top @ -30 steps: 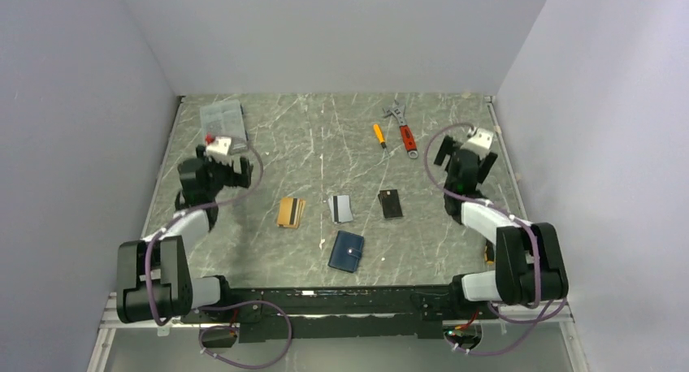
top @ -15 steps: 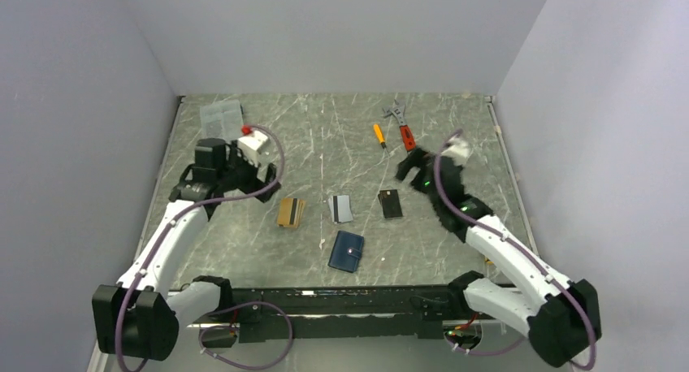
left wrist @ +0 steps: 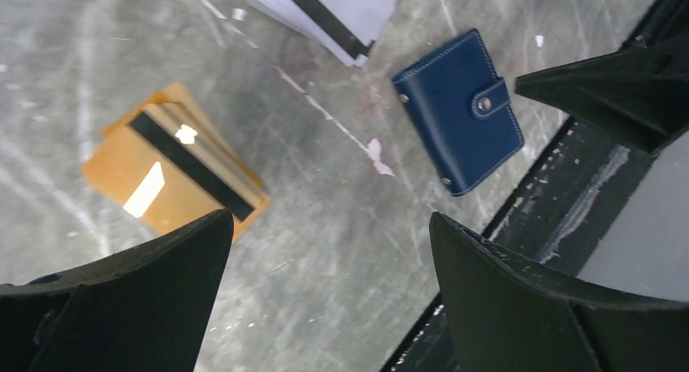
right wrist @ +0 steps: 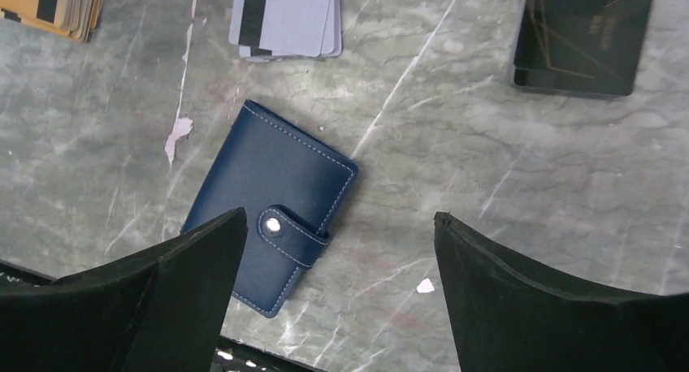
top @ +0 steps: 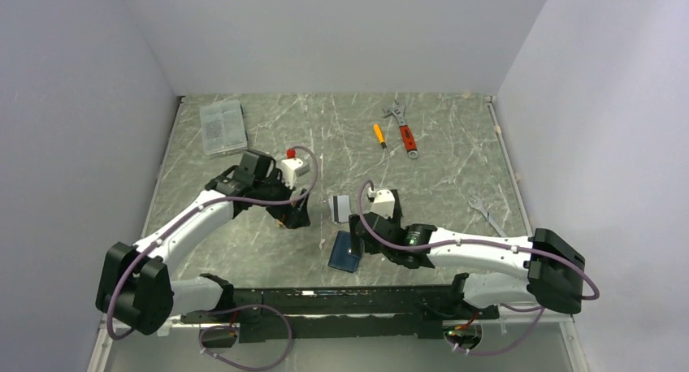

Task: Put the credit cards into the card holder
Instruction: Open the card holder at the center of the board.

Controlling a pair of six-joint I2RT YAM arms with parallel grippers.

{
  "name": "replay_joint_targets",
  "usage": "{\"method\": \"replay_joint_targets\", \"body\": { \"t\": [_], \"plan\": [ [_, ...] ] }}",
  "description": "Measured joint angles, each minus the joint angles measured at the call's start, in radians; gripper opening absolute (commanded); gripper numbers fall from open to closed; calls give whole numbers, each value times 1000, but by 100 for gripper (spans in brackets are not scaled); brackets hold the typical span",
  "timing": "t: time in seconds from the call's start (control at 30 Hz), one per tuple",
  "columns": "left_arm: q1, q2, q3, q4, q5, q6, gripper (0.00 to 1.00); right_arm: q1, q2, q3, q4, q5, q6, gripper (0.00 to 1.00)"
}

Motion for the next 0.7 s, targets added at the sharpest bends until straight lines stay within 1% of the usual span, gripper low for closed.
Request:
{"method": "replay_joint_targets", "body": {
  "t": [0.2,0.37,0.53,0.7],
  "plan": [
    [-98,105,0,26,9,-90,98,-37,1,-77,144,-100,-28,77],
    [-137,177,0,54,6,-164,98,-105,53,-108,271,-197,-43,69],
    [-163,209,0,76,4,-215,98,-200,117,-152,390,-317,-47,61],
    [-205,219,-6,97,-2,-243,98,-248,149,-163,471,-398,-45,55]
  ]
}}
